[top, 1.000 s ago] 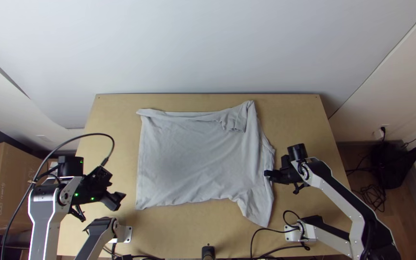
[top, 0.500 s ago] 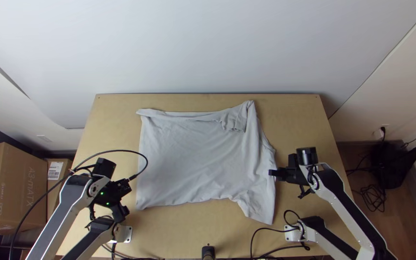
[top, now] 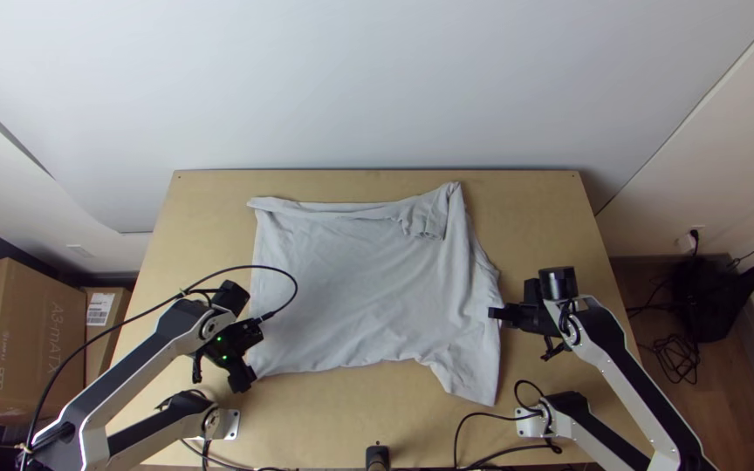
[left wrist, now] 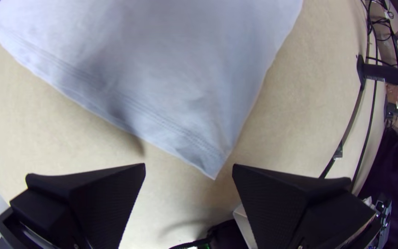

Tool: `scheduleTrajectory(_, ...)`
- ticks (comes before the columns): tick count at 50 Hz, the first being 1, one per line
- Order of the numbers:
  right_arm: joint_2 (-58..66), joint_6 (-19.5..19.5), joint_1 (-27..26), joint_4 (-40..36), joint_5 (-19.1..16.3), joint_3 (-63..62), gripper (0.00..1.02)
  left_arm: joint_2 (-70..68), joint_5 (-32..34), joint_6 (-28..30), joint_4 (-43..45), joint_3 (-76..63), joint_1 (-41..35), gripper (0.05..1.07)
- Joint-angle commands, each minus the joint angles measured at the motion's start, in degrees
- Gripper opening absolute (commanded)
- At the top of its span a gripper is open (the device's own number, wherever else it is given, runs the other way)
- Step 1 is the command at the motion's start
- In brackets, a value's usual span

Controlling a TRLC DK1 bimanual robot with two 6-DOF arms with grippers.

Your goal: Fold the t-shirt

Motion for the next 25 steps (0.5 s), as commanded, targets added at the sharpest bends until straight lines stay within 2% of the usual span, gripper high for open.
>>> scheduleTrajectory(1,-0.6,-0.9,-0.9,-0.4,0.6,1.6,0.03,2.2,0.1,-2.1,1.1,-1.9,-1.9,0.96)
scheduleTrajectory(9,-0.5,-0.9,-1.2,-0.4,0.6,1.9,0.03,4.3,0.4,-2.6,2.0,-2.9,-3.1,0.95)
scheduleTrajectory(11,-0.3,-1.0,-1.4,-0.3,0.6,1.9,0.03,4.3,0.8,-2.7,2.2,-3.2,-3.4,0.84)
scheduleTrajectory(15,-0.1,-1.0,-1.5,-0.3,0.6,2.0,0.03,3.6,2.5,-2.8,5.4,-4.1,-3.8,0.44)
scheduleTrajectory(19,0.0,-1.3,-1.6,-0.3,0.7,2.2,0.03,1.1,2.8,-2.4,10.5,-6.7,-4.6,0.12)
scheduleTrajectory(20,0.1,-1.5,-1.6,-0.4,0.6,2.2,0.03,0.3,2.8,-2.6,12.0,-7.4,-4.7,0.07)
scheduleTrajectory(25,0.1,-1.7,-2.3,-0.6,0.7,2.6,0.03,-2.2,2.9,-2.4,14.0,-9.2,-4.2,0.08)
